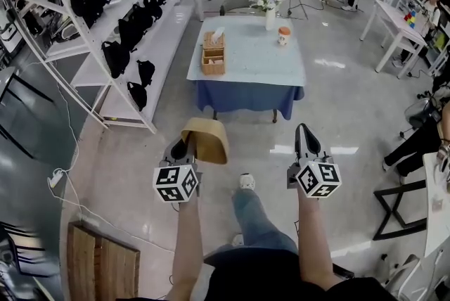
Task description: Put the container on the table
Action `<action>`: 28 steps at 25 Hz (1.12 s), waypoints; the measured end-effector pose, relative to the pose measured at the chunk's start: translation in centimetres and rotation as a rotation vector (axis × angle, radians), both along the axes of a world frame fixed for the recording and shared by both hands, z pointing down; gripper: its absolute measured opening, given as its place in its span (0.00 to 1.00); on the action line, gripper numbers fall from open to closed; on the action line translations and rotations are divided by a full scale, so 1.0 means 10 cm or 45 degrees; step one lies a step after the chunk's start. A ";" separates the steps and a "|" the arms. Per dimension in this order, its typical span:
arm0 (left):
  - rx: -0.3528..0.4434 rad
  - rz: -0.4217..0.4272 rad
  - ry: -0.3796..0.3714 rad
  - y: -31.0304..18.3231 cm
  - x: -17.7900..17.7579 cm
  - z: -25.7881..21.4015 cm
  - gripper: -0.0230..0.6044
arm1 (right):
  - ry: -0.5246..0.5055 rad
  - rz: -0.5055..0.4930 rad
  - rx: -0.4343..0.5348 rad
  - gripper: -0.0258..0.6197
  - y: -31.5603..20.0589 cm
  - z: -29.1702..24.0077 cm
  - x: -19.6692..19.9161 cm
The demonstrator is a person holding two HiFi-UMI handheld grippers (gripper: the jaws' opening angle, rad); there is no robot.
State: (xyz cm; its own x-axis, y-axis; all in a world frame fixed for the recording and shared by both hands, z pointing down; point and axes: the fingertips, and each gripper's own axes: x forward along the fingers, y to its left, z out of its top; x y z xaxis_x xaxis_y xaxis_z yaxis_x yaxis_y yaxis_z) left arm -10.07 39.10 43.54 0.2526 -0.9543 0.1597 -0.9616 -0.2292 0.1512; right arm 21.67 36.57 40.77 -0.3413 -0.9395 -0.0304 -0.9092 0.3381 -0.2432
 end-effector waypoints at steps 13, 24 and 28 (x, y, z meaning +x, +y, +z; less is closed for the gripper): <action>-0.036 -0.088 -0.016 -1.17 -0.34 0.20 0.05 | 0.002 -0.062 0.026 0.04 -1.50 0.11 -0.25; -0.073 -0.136 0.013 -3.05 -0.44 0.18 0.05 | 0.009 -0.136 -0.028 0.04 -3.56 0.11 -0.45; -0.060 -0.157 0.028 -3.65 -0.46 0.15 0.05 | 0.014 -0.182 -0.041 0.04 -4.18 0.14 -0.58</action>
State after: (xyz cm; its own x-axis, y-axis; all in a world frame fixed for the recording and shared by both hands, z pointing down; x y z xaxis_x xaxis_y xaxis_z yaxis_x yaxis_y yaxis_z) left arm -14.71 2.62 45.07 0.1379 -0.9699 0.2005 -0.9783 -0.1019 0.1802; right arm 15.87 -5.26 42.16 -0.4719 -0.8817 0.0034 -0.8549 0.4565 -0.2466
